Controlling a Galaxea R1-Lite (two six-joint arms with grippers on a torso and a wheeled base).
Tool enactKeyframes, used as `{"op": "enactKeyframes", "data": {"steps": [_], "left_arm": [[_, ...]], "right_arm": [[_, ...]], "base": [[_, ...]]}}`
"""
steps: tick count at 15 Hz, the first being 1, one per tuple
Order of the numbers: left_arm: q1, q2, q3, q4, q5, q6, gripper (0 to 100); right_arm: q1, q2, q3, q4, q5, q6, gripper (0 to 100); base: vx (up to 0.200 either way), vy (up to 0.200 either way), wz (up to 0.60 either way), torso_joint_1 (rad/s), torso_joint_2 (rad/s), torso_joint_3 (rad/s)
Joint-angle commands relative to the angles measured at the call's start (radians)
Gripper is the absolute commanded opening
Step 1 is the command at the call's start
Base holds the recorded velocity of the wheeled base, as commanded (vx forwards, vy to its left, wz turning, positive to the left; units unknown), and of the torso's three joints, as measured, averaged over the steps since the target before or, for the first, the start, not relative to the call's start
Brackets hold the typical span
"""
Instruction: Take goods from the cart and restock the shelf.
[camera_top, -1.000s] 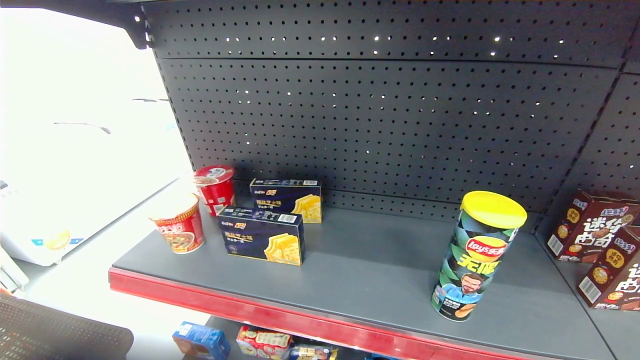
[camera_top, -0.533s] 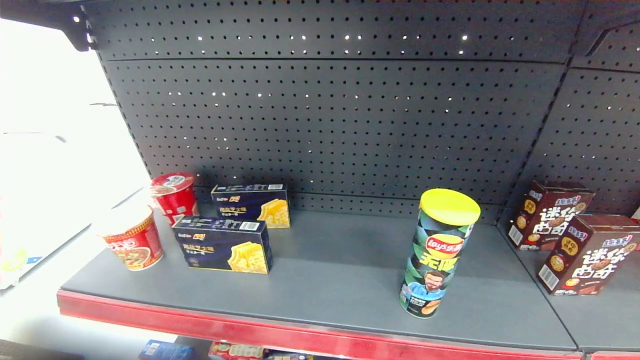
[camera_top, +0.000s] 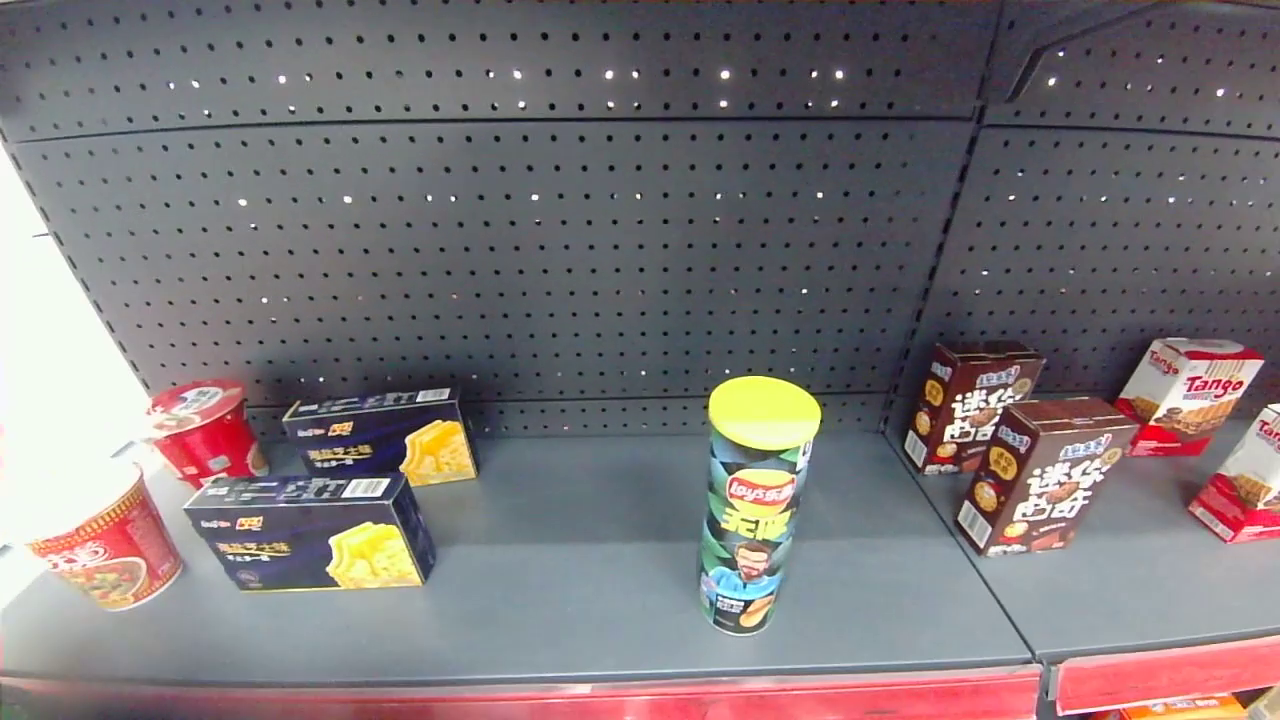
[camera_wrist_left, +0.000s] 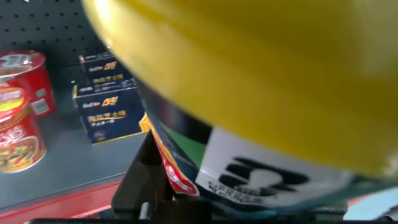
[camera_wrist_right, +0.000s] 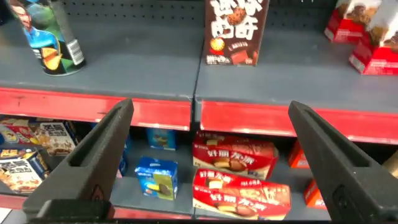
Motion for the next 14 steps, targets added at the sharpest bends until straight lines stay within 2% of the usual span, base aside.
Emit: {"op": "enactKeyframes", "data": {"steps": [1, 5, 7, 8, 11, 13, 14], "left_arm": [[-0.015, 0.025, -0.013, -0.001, 0.000, -0.001, 0], [-0.022, 0.074, -0.014, -0.007, 0.000, 0.045, 0], [-0.047, 0.131, -0.030, -0.010, 0.000, 0.084, 0], [-0.077, 0.174, -0.053, -0.014, 0.000, 0.091, 0], [-0.220, 0.344, -0.183, -0.062, 0.001, 0.090, 0], [-0.231, 0.496, -0.240, -0.134, 0.000, 0.088, 0], [-0.231, 0.579, -0.258, -0.206, 0.000, 0.085, 0]], "right_arm": [[0.000, 0.001, 0.000, 0.000, 0.003, -0.001, 100], [0.000, 0.001, 0.000, 0.000, 0.003, 0.006, 100], [0.000, 0.001, 0.000, -0.001, -0.009, 0.009, 100], [0.000, 0.001, 0.000, -0.003, -0.009, 0.009, 100], [0.000, 0.001, 0.000, -0.003, -0.009, 0.009, 100], [0.000, 0.001, 0.000, -0.003, -0.009, 0.009, 100], [0.000, 0.001, 0.000, -0.003, -0.009, 0.009, 100]], "base": [[0.000, 0.000, -0.60, 0.002, 0.01, 0.002], [0.000, 0.000, 0.00, 0.000, 0.00, 0.000], [0.000, 0.000, 0.00, 0.000, 0.00, 0.000], [0.000, 0.000, 0.00, 0.000, 0.00, 0.000], [0.000, 0.000, 0.00, 0.000, 0.00, 0.000], [0.000, 0.000, 0.00, 0.000, 0.00, 0.000], [0.000, 0.000, 0.00, 0.000, 0.00, 0.000]]}}
